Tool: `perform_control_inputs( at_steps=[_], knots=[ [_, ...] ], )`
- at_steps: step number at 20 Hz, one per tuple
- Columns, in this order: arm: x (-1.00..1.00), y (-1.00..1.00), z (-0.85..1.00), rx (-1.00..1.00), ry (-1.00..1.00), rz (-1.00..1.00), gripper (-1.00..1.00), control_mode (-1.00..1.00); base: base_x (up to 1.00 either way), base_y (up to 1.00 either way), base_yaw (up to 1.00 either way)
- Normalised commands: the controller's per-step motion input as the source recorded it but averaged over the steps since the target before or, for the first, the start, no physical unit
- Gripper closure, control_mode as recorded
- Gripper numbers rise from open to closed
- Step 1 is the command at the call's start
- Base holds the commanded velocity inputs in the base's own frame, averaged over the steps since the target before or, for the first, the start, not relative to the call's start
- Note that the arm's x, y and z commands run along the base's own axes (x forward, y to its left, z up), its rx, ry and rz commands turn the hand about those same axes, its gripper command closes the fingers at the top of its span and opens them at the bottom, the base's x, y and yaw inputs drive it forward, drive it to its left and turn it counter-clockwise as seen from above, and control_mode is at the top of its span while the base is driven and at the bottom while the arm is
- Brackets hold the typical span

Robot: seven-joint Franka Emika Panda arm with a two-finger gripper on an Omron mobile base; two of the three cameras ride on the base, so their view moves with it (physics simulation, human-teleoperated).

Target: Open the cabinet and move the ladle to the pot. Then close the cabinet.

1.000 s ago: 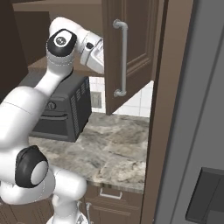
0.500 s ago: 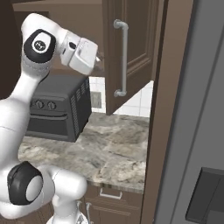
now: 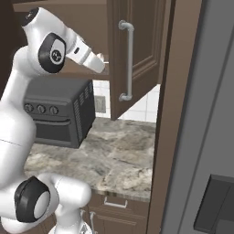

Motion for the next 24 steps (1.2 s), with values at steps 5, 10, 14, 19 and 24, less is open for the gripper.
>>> perform_control_inputs(
  at_steps=[5, 10, 14, 19, 24],
  knots=[
    [0.54, 0.48, -0.11, 0.01, 0.0, 0.45, -1.0, -1.0, 0.0, 0.0, 0.0],
    [0.52, 0.22, -0.15, 0.01, 0.0, 0.35, -1.0, -1.0, 0.0, 0.0, 0.0],
    [0.56, 0.3, -0.1, 0.02, 0.0, 0.3, -1.0, -1.0, 0.0, 0.0, 0.0],
    [0.56, 0.29, 0.0, 0.0, 0.0, 0.21, -1.0, -1.0, 0.0, 0.0, 0.0],
    [0.4, 0.05, 0.0, 0.0, 0.0, 0.11, -1.0, -1.0, 0.0, 0.0, 0.0]
  ],
)
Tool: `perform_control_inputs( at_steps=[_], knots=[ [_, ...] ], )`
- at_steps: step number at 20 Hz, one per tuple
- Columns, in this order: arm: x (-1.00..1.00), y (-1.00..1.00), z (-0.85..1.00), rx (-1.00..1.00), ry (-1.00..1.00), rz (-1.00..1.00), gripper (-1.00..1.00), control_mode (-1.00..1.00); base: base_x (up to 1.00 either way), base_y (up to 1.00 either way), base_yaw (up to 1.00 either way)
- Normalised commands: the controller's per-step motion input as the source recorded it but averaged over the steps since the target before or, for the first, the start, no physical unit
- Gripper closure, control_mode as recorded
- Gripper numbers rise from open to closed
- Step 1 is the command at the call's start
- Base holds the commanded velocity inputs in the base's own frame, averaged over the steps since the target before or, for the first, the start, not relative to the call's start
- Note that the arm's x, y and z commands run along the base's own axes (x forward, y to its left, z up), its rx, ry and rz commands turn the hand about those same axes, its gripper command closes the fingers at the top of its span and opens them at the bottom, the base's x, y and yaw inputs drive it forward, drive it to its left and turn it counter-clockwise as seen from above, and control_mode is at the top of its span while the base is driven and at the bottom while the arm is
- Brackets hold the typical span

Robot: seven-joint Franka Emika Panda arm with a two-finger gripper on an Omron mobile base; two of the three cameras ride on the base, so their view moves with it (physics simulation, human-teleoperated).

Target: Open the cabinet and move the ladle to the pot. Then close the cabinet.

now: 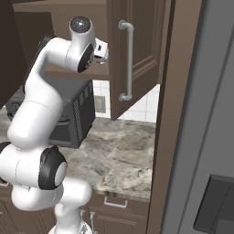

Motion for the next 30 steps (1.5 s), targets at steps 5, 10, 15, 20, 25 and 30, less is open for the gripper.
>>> perform_control_inputs(
  at_steps=[5, 10, 15, 20, 25, 30],
  knots=[
    [0.17, 0.0, 0.0, 0.0, 0.0, 0.02, -1.0, -1.0, 0.0, 0.0, 0.0],
    [0.23, 0.02, -0.09, 0.0, 0.0, 0.0, -1.0, -1.0, 0.0, 0.0, 0.0],
    [0.29, 0.04, -0.17, 0.0, 0.0, 0.01, -1.0, -1.0, 0.0, 0.0, 0.0],
    [0.23, 0.0, -0.07, 0.0, 0.0, 0.0, -1.0, -1.0, 0.0, 0.0, 0.0],
    [0.29, 0.0, -0.1, 0.0, 0.0, 0.0, -1.0, -1.0, 0.0, 0.0, 0.0],
    [0.26, 0.0, -0.1, 0.0, 0.0, 0.0, -1.0, -1.0, 0.0, 0.0, 0.0]
  ],
)
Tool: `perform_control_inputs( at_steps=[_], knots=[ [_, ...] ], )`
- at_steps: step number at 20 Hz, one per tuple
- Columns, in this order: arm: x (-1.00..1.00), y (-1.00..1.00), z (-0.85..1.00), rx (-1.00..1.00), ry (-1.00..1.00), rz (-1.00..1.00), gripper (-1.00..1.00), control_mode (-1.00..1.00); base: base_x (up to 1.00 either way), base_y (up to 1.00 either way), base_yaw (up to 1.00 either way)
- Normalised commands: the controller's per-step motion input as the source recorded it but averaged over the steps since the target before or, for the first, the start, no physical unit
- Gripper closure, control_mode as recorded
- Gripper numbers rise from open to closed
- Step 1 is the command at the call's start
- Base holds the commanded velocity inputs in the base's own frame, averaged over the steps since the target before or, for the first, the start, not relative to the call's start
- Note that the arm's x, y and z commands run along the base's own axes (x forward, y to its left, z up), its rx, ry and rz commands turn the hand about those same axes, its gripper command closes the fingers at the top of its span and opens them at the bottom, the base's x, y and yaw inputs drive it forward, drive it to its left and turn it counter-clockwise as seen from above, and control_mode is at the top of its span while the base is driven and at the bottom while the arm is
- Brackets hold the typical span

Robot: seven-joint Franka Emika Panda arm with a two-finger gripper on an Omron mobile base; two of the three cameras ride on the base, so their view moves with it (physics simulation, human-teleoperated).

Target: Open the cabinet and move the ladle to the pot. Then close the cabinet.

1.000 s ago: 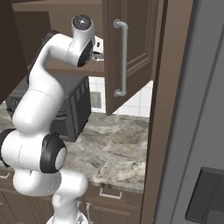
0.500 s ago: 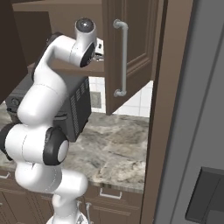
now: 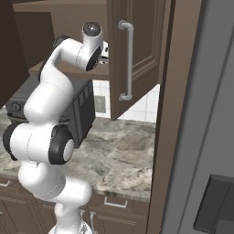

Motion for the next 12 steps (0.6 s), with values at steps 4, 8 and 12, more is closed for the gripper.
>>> perform_control_inputs(
  at_steps=[4, 8, 12],
  knots=[
    [0.29, 0.0, -0.07, 0.0, 0.0, 0.0, -1.0, -1.0, 0.0, 0.0, 0.0],
    [0.32, 0.0, -0.06, 0.0, 0.0, 0.01, -1.0, -1.0, 0.0, 0.0, 0.0],
    [0.35, 0.0, -0.03, 0.0, 0.0, 0.01, -1.0, -1.0, 0.0, 0.0, 0.0]
  ],
)
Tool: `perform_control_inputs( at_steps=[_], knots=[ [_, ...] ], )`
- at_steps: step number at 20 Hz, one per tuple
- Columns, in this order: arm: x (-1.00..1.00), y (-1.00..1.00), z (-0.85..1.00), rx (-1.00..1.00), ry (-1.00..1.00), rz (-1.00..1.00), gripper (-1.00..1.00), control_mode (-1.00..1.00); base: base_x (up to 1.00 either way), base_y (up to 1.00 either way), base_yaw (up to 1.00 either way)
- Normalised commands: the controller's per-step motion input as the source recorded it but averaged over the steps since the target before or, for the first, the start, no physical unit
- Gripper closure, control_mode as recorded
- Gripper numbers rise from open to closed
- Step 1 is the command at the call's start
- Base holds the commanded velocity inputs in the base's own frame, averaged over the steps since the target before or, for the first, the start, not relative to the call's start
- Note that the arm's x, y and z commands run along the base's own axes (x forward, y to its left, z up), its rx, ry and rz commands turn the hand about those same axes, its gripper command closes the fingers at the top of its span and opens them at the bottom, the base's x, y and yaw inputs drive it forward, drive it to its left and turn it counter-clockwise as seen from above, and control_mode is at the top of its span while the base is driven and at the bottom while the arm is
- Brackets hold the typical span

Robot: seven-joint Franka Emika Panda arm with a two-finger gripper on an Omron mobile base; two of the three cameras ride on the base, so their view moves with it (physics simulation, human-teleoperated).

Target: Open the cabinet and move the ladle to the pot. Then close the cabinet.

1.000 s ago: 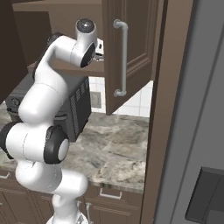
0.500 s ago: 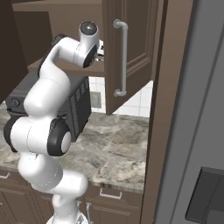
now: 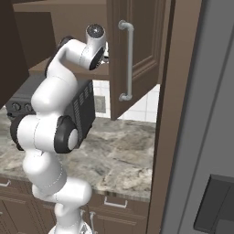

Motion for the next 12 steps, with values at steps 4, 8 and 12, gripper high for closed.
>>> perform_control_inputs(
  at_steps=[4, 8, 12],
  knots=[
    [0.33, 0.0, -0.03, 0.0, 0.0, 0.01, -1.0, -1.0, 0.0, 0.0, 0.0],
    [0.17, 0.0, -0.05, 0.0, 0.0, 0.01, -1.0, -1.0, 0.0, 0.0, 0.0],
    [0.13, 0.02, -0.16, 0.0, 0.0, 0.02, 1.0, -1.0, 0.0, 0.0, 0.0]
  ],
)
